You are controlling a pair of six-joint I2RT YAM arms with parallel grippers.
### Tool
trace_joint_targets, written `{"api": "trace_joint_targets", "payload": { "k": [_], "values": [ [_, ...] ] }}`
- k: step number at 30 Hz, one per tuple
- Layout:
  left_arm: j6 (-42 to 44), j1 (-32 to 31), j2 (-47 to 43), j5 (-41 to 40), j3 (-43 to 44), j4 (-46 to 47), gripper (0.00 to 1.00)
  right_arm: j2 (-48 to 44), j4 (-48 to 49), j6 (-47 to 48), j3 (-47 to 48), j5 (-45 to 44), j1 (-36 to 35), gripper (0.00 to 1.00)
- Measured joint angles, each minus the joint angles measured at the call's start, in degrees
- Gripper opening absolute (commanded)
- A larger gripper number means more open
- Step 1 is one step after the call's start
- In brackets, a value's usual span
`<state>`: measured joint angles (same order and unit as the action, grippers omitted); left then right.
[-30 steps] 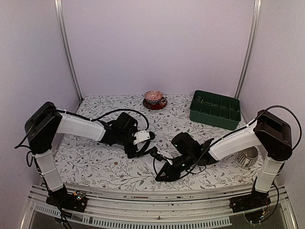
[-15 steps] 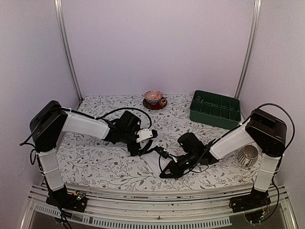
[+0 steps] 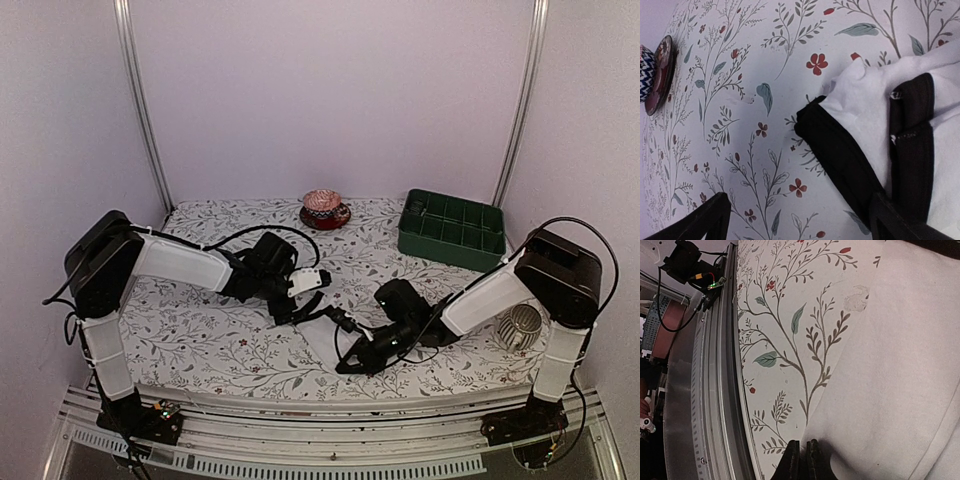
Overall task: Roll the underwear
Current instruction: Smooth out the underwear at the center of the board, then rotate the underwear at the center of the board.
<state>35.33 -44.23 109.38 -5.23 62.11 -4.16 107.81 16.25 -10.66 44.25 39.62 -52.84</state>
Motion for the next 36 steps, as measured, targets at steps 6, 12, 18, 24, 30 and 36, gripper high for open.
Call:
{"api": "trace_joint_targets", "payload": {
  "k": [6,12,18,24,30,36],
  "values": [
    [0.0,0.0,0.0,-0.2,0.0,0.1,0.99,-0.4,-1.4,0.2,0.2,-0.3,0.0,0.08],
    [-0.1,0.8,-1.3,1.8,0.7,-3.1,0.99,-1.5,-9.3,1.4,4.0,-3.4,0.0,0.20],
    [-0.2,4.0,-5.4,1.9,2.8,-5.1,0.99,-8.5,-19.3,2.7,7.1,-11.4,-0.6,0.53],
    [-0.3,5.7,-6.3,1.8,3.7,-5.0,0.99,-17.3,-28.0,2.4,10.7,-25.1,-6.8,0.99],
    [-1.6,6.5,-6.8,2.2,2.0,-4.2,0.99,-18.5,-35.8,-1.3,11.6,-39.1,-13.7,0.99],
    [-3.6,8.8,-11.0,3.2,-3.4,-3.8,0.99,-12.6,-41.4,-5.9,13.2,-48.2,-16.7,0.99]
  ]
}}
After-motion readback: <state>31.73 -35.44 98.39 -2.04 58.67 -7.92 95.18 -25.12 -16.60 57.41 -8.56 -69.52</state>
